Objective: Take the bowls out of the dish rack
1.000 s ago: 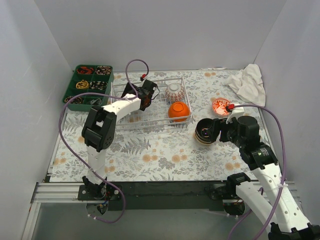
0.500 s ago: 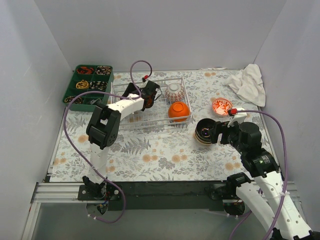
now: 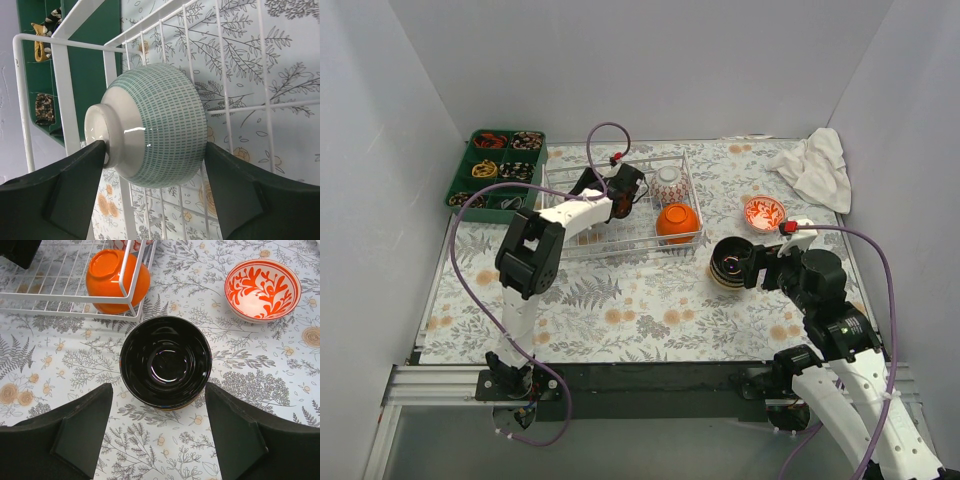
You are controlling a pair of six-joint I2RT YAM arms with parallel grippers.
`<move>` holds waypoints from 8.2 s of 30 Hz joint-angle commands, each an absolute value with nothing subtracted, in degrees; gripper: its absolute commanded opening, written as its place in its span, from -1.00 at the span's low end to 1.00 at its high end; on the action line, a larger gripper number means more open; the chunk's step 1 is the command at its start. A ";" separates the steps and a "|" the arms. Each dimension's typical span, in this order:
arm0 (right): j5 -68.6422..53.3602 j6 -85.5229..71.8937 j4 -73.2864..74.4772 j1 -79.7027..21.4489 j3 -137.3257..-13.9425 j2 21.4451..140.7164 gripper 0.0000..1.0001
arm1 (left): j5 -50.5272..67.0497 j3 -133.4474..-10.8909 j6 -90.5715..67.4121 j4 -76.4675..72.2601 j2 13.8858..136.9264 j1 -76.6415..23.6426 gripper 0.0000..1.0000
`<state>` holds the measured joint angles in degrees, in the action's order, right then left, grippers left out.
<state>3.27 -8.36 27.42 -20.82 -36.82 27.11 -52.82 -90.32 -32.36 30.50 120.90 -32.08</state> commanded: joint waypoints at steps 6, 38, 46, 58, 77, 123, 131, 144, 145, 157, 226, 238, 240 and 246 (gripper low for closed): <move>2.38 -7.56 24.35 -21.36 -36.65 26.63 0.63 | -54.23 -95.53 -32.60 31.64 115.84 -35.16 -0.37; -32.42 -16.52 -7.52 -21.44 -34.28 44.55 0.65 | -22.25 -94.49 -61.87 33.67 98.71 -29.09 -1.00; -34.54 -15.30 -18.71 -24.51 -37.35 57.03 0.66 | -13.37 -87.56 -71.61 27.25 89.40 -28.74 -1.00; -35.51 -10.46 -31.99 -30.84 -47.10 73.20 0.67 | 4.91 -77.17 -84.72 16.18 81.04 -28.74 -1.00; -38.85 -7.82 -30.33 -35.42 -58.71 85.87 -0.28 | 9.41 -65.57 -91.41 4.22 74.71 -28.74 -1.00; 16.17 10.64 34.19 -14.69 -84.37 95.44 -0.97 | -30.76 -39.82 -38.59 -20.30 54.32 -28.56 0.96; 15.55 10.19 35.41 -12.66 -86.39 103.53 -0.97 | -30.41 -39.11 -37.97 -21.27 53.96 -28.57 0.96; 17.67 6.87 36.91 -12.13 -87.98 107.67 -0.37 | -29.71 -38.85 -37.71 -21.45 53.79 -28.65 0.96; 17.49 6.33 37.00 -12.13 -87.89 106.71 -0.28 | -29.71 -38.93 -37.71 -21.45 53.79 -28.57 0.97; 10.38 3.34 37.27 -14.32 -87.54 97.56 0.14 | -29.00 -38.94 -37.62 -21.09 53.97 -28.56 0.96; 44.38 43.68 13.90 -42.19 -103.63 134.47 0.90 | -26.81 -38.93 -38.58 -20.74 54.84 -28.56 0.96; 44.04 41.49 12.74 -44.38 -101.78 127.80 0.38 | -26.63 -38.93 -38.50 -20.39 54.58 -28.56 0.96; 43.60 41.13 12.75 -45.00 -101.78 125.96 0.18 | -26.54 -39.02 -38.50 -20.39 54.49 -28.56 0.97; 42.37 39.21 12.74 -45.79 -101.08 120.86 -0.09 | -26.98 -38.85 -37.97 -20.39 54.67 -28.56 0.97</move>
